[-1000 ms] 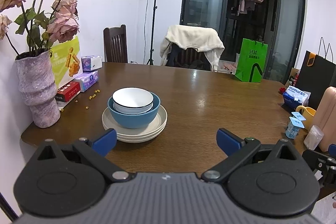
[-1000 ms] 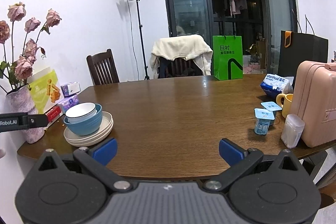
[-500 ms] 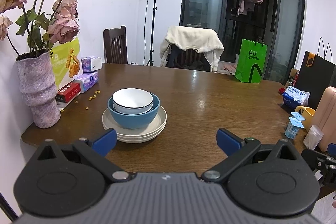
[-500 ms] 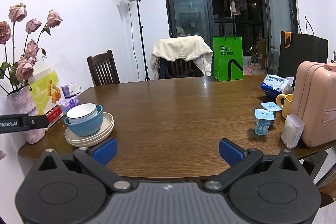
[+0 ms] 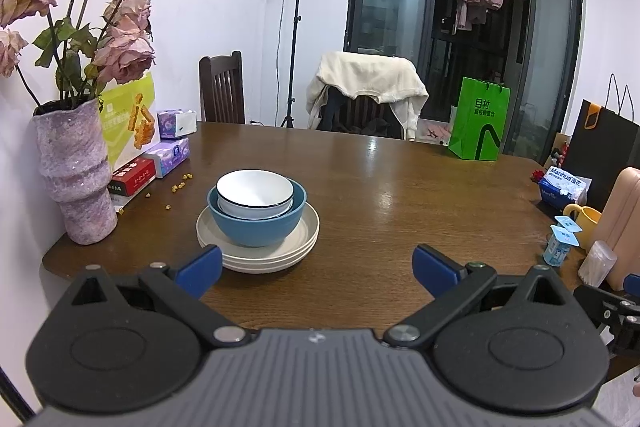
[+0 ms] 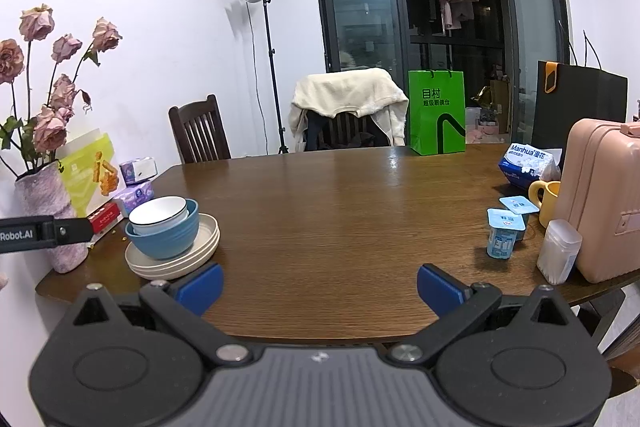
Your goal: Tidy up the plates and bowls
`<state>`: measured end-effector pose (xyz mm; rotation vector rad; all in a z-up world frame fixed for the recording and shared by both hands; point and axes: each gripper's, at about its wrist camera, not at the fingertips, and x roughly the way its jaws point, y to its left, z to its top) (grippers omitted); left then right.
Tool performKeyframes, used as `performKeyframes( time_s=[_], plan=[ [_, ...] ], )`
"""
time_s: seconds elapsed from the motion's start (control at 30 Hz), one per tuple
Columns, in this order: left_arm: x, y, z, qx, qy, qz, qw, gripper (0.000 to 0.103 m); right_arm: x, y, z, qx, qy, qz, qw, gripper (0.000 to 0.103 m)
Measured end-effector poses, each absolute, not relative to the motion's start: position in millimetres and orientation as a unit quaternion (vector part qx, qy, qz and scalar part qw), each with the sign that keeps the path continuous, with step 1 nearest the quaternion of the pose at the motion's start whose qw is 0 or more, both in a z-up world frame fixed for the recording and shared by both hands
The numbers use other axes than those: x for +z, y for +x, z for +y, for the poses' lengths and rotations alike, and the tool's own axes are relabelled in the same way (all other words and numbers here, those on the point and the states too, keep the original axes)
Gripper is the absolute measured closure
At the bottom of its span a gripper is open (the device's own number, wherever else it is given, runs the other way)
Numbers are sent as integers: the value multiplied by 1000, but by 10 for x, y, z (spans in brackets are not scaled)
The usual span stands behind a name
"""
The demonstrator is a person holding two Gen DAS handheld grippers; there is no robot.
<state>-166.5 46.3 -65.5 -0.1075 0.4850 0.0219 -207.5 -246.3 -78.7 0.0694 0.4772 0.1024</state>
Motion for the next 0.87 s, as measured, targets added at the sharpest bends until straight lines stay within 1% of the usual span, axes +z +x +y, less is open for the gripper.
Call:
performKeyframes(
  time_s=[0.87],
  plan=[
    [-696,-1647,485,-3,-58,245,968,0,-810,-2056,-2474,53,33,239,969,0]
  ],
)
